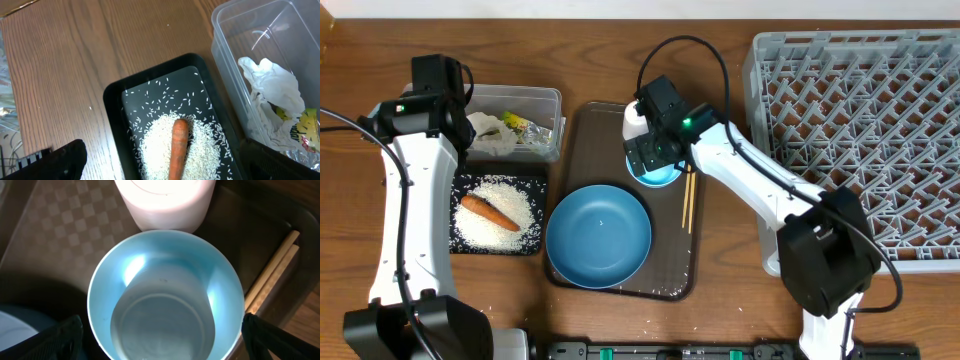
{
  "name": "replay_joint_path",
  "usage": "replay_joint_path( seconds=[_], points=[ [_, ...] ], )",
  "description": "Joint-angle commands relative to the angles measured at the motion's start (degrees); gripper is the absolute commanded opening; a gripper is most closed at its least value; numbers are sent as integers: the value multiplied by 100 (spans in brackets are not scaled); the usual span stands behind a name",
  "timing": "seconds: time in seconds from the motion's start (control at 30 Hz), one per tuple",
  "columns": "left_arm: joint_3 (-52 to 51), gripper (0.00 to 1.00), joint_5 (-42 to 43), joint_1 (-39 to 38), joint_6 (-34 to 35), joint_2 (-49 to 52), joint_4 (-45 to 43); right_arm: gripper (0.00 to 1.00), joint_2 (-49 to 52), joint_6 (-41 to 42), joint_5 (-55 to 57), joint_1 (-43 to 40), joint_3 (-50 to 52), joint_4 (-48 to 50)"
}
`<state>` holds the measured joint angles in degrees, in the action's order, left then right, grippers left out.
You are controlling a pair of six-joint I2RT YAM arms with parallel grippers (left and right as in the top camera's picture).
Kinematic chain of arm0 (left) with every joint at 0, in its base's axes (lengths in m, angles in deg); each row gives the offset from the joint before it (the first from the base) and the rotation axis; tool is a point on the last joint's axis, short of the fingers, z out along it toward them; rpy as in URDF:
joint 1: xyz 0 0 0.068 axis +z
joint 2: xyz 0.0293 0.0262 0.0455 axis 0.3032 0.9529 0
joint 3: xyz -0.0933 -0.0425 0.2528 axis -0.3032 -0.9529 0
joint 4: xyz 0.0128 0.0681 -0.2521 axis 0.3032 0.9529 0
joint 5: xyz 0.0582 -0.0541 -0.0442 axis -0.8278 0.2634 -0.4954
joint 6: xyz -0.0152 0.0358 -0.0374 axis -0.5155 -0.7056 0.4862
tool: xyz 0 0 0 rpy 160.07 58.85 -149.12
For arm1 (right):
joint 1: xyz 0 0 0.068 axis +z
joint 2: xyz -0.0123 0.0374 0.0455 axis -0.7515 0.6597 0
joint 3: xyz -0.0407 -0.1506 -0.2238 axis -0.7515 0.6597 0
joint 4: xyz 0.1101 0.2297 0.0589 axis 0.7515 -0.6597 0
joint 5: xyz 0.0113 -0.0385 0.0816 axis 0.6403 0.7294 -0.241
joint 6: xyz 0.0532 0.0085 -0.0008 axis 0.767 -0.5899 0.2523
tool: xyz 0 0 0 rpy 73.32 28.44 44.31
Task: Sort waste into correct bins and load items into the dishwasher rack
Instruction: 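Grasp the small light-blue cup with the right gripper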
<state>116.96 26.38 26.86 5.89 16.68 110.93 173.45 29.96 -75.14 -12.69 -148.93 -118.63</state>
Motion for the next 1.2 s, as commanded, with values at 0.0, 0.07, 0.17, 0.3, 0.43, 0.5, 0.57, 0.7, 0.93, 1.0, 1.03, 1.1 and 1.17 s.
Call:
replay_joint_path(
  seconds=[0.0, 0.07, 0.17, 0.3, 0.43, 0.5, 0.57, 0.7, 0.93, 1.0, 1.03, 1.1, 1.17],
  points=[
    [4, 99, -131, 4, 50, 17, 17, 99, 39, 144, 17, 79, -122, 35],
    [4, 99, -131, 4, 50, 17, 17, 98, 85, 142, 17, 79, -118, 28],
    [4, 99, -131, 4, 50, 17, 17, 94, 192, 144, 15, 79, -107, 31],
    [4, 99, -131, 4, 50, 17, 17, 91, 306, 186, -22, 81, -105, 31],
    [4, 99, -129, 4, 50, 17, 17, 87, 306, 186, -7, 81, -107, 66],
    [4, 99, -131, 4, 50, 17, 17, 82, 306, 186, -9, 81, -107, 68],
    [4, 98, -129, 4, 50, 17, 17, 77, 304, 227, -9, 79, -109, 57],
    [4, 98, -131, 4, 50, 17, 17, 73, 299, 382, -28, 81, -114, 26],
    [4, 99, -129, 4, 50, 17, 17, 70, 11, 437, -26, 79, -118, 9],
    [4, 99, -131, 4, 50, 17, 17, 65, -192, 437, -26, 74, -120, 11],
    [4, 99, -131, 4, 50, 17, 17, 62, -295, 437, -24, 72, -120, 11],
    [4, 99, -129, 4, 50, 17, 17, 57, -555, 437, -24, 55, -120, 9],
    [4, 99, -129, 4, 50, 17, 17, 50, -846, 437, -24, 22, -120, 7]
  ],
)
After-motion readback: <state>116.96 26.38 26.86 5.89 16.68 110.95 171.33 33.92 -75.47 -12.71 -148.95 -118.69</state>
